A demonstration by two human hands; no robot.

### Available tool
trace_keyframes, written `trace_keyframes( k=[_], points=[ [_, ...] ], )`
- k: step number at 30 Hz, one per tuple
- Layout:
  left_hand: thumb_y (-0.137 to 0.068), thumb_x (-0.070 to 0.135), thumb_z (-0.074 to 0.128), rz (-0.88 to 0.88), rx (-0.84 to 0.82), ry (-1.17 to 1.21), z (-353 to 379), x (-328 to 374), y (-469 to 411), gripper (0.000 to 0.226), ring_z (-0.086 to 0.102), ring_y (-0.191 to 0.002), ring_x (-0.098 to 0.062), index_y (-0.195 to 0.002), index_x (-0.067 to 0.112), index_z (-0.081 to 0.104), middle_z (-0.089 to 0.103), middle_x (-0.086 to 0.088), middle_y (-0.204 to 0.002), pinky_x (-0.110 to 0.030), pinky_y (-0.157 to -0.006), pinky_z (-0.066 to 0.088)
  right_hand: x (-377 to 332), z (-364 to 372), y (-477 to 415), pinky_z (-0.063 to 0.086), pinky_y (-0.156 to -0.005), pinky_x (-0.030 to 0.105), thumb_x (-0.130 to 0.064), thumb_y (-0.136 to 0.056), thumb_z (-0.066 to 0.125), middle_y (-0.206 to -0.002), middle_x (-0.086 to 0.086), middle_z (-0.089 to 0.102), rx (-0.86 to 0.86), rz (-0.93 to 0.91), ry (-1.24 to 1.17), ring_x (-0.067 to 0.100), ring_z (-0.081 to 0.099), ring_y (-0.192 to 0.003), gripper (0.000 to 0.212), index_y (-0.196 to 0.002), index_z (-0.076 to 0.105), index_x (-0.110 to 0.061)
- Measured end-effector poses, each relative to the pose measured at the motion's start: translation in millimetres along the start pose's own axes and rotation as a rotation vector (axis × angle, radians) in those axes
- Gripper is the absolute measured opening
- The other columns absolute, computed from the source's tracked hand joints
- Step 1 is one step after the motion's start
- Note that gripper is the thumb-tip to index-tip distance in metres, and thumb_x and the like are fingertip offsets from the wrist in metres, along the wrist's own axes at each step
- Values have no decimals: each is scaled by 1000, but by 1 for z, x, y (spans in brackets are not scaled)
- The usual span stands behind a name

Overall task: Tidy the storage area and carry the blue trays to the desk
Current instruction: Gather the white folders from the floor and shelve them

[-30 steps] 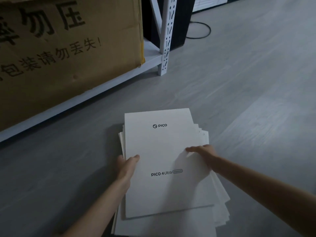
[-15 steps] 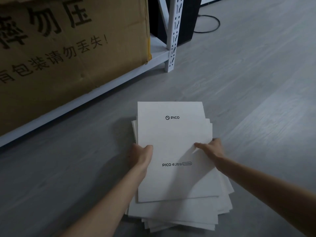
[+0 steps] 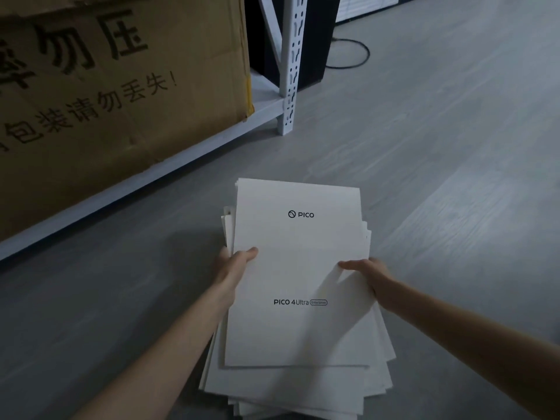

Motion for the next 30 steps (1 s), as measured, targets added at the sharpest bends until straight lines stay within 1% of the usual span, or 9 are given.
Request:
trace_keyframes(
  k=[3,6,8,10,13,16,20,25,30],
  points=[
    [-74,19,80,99,-87,86,4,41,10,41,72,-94,-28,-109,10,61,73,-11,-108,-43,-86,58,-36,-8,11,60,-80,48,-14,-49,83,-97,17,76,-1,-84,-93,35,71,-84,63,-110,70,-2],
    [-78,7,77,292,-127,132,7,103,30,35,73,-92,-29,-111,6,65,75,-12,-105,-40,-81,60,-93,-22,30,56,-61,29,-10,-46,77,-90,12,75,49,-246,-195,30,70,-77,60,-105,70,-4],
    [-81,2,73,437,-189,157,9,147,49,31,73,-95,-29,-112,8,67,76,-10,-105,-41,-83,59,-137,-31,46,52,-56,24,-1,-56,78,-90,12,73,87,-362,-279,28,68,-73,50,-105,70,-3],
    [-82,0,71,553,-238,188,5,185,66,31,74,-95,-24,-108,16,70,77,-5,-105,-38,-81,59,-175,-40,63,48,-47,19,2,-56,74,-84,10,71,119,-472,-361,18,65,-62,47,-102,69,-3],
    [-83,0,70,670,-277,182,-1,214,84,40,72,-100,-16,-118,19,66,75,2,-111,-32,-84,56,-201,-43,79,50,-54,23,-5,-46,66,-84,8,70,164,-572,-407,18,64,-67,51,-97,69,-1],
    [-81,0,72,675,-267,152,-2,209,84,44,71,-100,-10,-119,20,64,75,6,-110,-29,-82,53,-196,-33,80,54,-66,33,-5,-45,64,-91,12,73,162,-581,-398,27,65,-79,50,-95,70,1],
    [-62,8,74,652,-253,152,-7,204,84,58,69,-104,-18,-118,19,63,74,0,-111,-35,-83,52,-194,-23,84,47,-60,30,-3,-42,58,-78,9,66,181,-591,-379,24,57,-74,39,-79,67,-4],
    [-51,5,66,668,-258,164,-13,217,89,61,69,-95,-18,-111,16,66,75,-3,-103,-35,-78,53,-211,-34,97,43,-58,30,-3,-46,55,-82,5,57,207,-684,-358,16,52,-71,51,-96,54,-11],
    [-46,3,65,689,-278,166,-13,224,82,68,69,-92,-17,-114,15,65,76,-2,-102,-34,-75,53,-209,-30,98,40,-60,30,-7,-49,50,-82,7,54,156,-714,-289,17,48,-72,48,-97,57,-7]
  ],
)
Point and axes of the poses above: each hand's wrist, its own y-axis away from the middle knuckle, its own z-axis out of the palm, x = y × z, the point moved 7 cm from there along -y, towards the middle knuckle
